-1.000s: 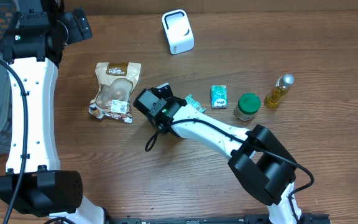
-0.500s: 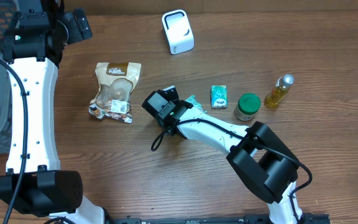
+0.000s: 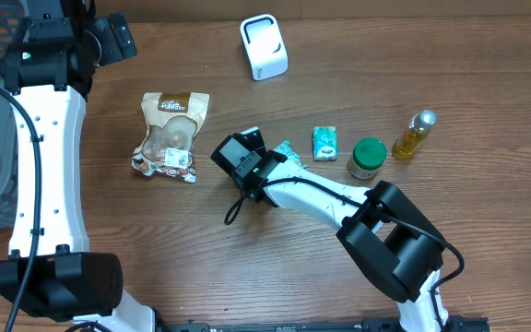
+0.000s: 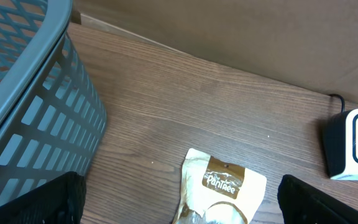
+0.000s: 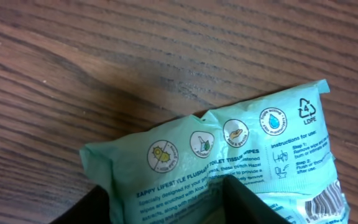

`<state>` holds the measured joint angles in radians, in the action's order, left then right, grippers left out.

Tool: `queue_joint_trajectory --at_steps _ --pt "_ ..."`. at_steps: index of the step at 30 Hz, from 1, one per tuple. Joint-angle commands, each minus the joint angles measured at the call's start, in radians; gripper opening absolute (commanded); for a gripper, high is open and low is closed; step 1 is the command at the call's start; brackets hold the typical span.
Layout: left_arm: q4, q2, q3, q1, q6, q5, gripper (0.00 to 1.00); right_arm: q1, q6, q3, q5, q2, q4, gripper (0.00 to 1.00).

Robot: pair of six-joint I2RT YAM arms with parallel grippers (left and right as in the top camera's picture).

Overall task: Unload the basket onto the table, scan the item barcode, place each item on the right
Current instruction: 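Hold the teal wipes pack low near the snack bag with the right gripper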

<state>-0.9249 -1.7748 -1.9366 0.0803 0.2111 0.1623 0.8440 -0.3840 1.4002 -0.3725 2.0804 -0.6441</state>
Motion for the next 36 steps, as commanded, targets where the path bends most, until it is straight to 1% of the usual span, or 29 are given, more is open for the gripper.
queue_joint_trajectory --at_steps 1,2,3,4,5,10,16,21,24,25,27,32,34,36 --pt "0.000 -0.003 -0.008 0.004 0.013 0.013 1.00 -0.001 -0.010 -0.026 0.061 0.011 0.008 0.36" --pt "0.000 -0.003 -0.008 0.004 0.014 0.013 1.00 -0.001 -0.010 -0.020 0.060 0.008 -0.002 0.30" --pt "0.000 -0.003 -0.008 0.004 0.014 0.013 1.00 -0.001 -0.010 -0.006 0.060 0.001 -0.023 0.19" --pt "0.000 -0.003 -0.008 0.005 0.014 0.013 0.99 -0.001 -0.010 0.011 0.061 -0.008 -0.039 0.10" --pt "0.000 -0.003 -0.008 0.005 0.014 0.013 0.99 -0.001 -0.010 0.028 0.061 -0.019 -0.050 0.04" --pt "0.000 -0.003 -0.008 0.004 0.013 0.013 1.00 -0.004 -0.014 0.118 0.060 -0.111 -0.064 0.04" --pt "0.000 -0.003 -0.008 0.004 0.014 0.013 1.00 -0.032 -0.035 0.144 0.078 -0.203 -0.049 0.04" --pt "0.000 -0.003 -0.008 0.005 0.014 0.013 0.99 -0.084 -0.029 0.140 0.286 -0.215 -0.054 0.04" --pt "0.000 -0.003 -0.008 0.005 0.013 0.013 0.99 -0.095 0.058 0.114 0.322 -0.204 -0.048 0.04" --pt "0.000 -0.003 -0.008 0.005 0.013 0.013 1.00 -0.095 0.119 0.097 0.322 -0.196 -0.037 0.04" --pt "0.000 -0.003 -0.008 0.005 0.013 0.013 1.00 -0.095 0.188 0.091 0.323 -0.175 -0.040 0.04" --pt "0.000 -0.003 -0.008 0.005 0.014 0.013 1.00 -0.069 0.443 0.091 0.322 -0.101 -0.049 0.04" --pt "0.000 -0.003 -0.008 0.005 0.014 0.013 1.00 -0.064 0.523 0.091 0.322 -0.076 -0.050 0.04" --pt "0.000 -0.003 -0.008 0.005 0.014 0.013 1.00 -0.064 0.595 0.091 0.311 -0.052 -0.054 0.06"
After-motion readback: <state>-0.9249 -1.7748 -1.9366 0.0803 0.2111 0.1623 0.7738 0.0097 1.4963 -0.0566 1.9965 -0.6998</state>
